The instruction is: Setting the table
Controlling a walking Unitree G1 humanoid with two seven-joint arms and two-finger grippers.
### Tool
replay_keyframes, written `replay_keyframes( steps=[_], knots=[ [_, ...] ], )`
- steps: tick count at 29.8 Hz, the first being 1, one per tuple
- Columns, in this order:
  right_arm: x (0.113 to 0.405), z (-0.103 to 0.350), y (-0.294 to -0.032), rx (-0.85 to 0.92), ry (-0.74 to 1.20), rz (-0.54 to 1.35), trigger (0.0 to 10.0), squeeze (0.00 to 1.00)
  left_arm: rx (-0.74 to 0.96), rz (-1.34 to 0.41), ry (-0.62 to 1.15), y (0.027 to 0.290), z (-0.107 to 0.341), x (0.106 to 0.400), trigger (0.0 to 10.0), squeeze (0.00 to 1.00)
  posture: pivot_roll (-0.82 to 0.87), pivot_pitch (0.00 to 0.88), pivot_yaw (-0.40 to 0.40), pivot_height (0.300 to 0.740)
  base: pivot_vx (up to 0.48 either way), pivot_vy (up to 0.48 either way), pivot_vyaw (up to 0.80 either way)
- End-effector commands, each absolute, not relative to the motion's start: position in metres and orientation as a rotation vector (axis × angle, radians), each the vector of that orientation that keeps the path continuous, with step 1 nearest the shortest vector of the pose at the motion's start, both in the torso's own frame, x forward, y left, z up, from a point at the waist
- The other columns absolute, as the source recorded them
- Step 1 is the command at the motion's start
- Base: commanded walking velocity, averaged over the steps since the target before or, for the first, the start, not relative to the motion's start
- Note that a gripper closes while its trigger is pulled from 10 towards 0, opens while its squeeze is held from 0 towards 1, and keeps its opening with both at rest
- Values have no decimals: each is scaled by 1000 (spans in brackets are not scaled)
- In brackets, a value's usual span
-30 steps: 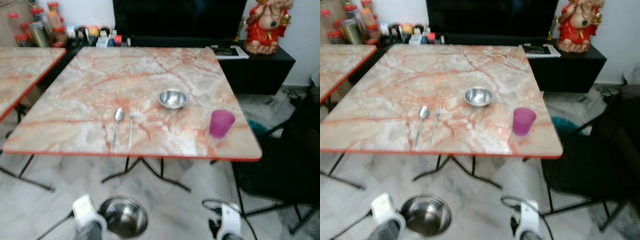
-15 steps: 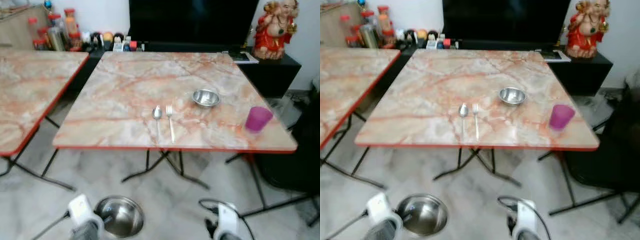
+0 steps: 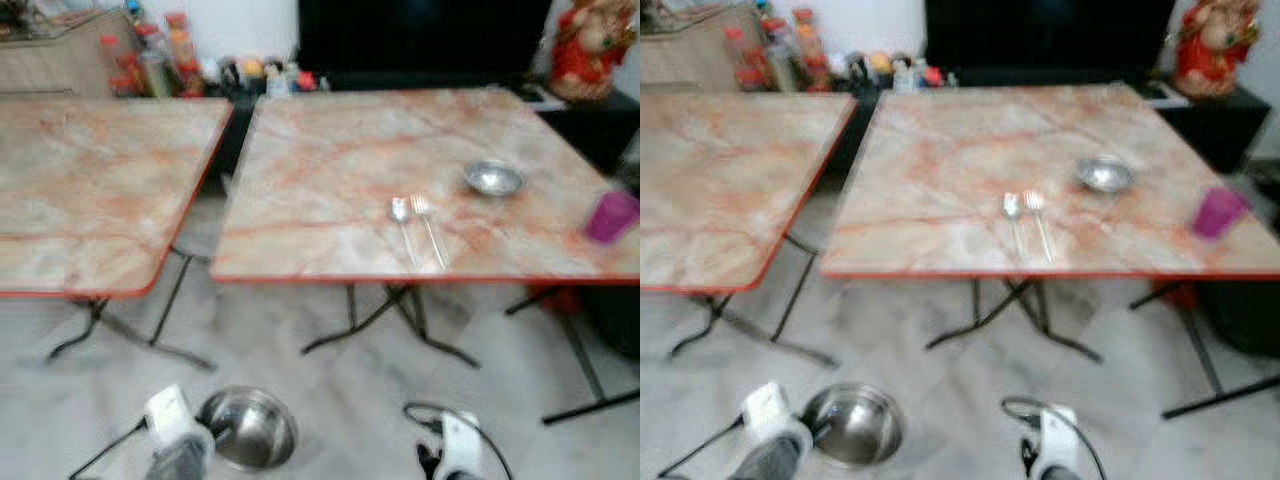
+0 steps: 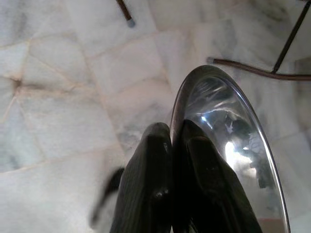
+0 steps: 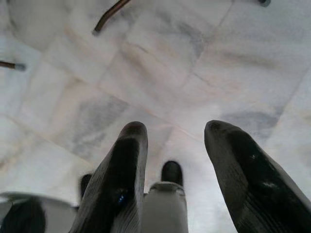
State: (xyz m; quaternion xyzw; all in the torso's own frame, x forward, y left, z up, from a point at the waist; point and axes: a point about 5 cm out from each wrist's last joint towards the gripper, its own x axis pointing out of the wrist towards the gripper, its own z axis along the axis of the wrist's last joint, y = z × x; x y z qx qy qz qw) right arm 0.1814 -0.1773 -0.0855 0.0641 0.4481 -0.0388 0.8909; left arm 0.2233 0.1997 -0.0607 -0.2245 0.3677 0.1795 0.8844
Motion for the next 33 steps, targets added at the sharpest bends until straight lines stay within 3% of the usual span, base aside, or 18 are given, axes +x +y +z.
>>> replay_keyframes(
  steps=[1, 33],
  knots=[
    [187, -83, -172, 139, 912, -67, 10000, 0, -457, 377, 746, 206, -57, 228, 10000, 0, -20, 0, -22, 740, 0, 480, 0],
    [194, -80, -171, 155, 891, -75, 10000, 0, -466, 402, 708, 213, -49, 238, 10000, 0, 13, 0, -25, 740, 0, 480, 0]
  ],
)
